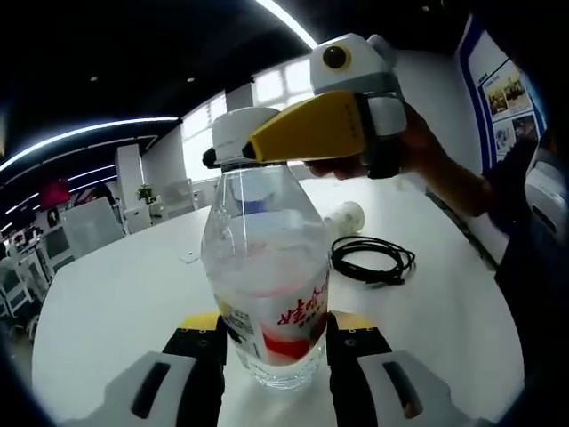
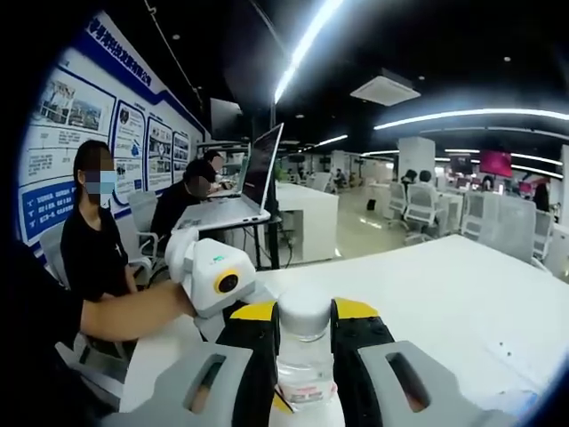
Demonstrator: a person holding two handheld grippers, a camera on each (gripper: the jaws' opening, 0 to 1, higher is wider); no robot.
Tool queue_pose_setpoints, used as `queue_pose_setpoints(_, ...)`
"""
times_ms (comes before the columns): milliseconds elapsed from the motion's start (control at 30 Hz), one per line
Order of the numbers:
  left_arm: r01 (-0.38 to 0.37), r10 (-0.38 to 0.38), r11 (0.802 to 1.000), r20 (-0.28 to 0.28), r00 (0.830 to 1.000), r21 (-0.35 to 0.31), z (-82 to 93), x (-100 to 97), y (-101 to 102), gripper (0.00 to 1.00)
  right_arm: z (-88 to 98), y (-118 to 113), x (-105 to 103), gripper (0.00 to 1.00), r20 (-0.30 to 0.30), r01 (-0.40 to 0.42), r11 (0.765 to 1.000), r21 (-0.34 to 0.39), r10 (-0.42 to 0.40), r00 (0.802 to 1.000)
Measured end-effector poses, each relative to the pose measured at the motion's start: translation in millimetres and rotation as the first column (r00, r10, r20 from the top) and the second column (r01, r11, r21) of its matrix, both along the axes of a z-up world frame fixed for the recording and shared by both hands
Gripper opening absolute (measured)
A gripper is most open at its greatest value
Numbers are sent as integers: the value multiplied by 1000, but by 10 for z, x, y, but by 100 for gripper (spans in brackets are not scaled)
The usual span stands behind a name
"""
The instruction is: Arrange the tabletop items into an orderly group along one side of the table until the central work area is clear of visible clutter.
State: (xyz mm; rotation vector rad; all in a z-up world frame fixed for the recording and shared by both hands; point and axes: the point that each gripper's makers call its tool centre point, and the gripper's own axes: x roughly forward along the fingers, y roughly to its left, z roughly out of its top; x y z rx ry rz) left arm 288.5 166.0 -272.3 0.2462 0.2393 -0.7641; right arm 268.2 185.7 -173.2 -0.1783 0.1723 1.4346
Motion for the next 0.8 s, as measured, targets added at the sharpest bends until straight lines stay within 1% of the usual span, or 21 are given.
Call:
queue_pose_setpoints(67,-4,4,1000,-6,1000,0,-20,11,19,43,-22,14,13,19,-9,1,1000,1,-1,1000)
queue_pose_setpoints(167,-5,5,1000,-11,1000,-1,-36,8,30,43,-27,27,5,19,-5,-2,1000,7,2,1000)
queue_pose_setpoints(367,-1,1,1000,1,1000,-9,-29,4,8,43,-22,21,-5,19,3,-5,1000,-1,5,1000)
queue_pose_setpoints(800,-2,2,1000,2,1000,-13,-27,-3,8,43,-25,20,-6,20,5,-3,1000,0,3,1000)
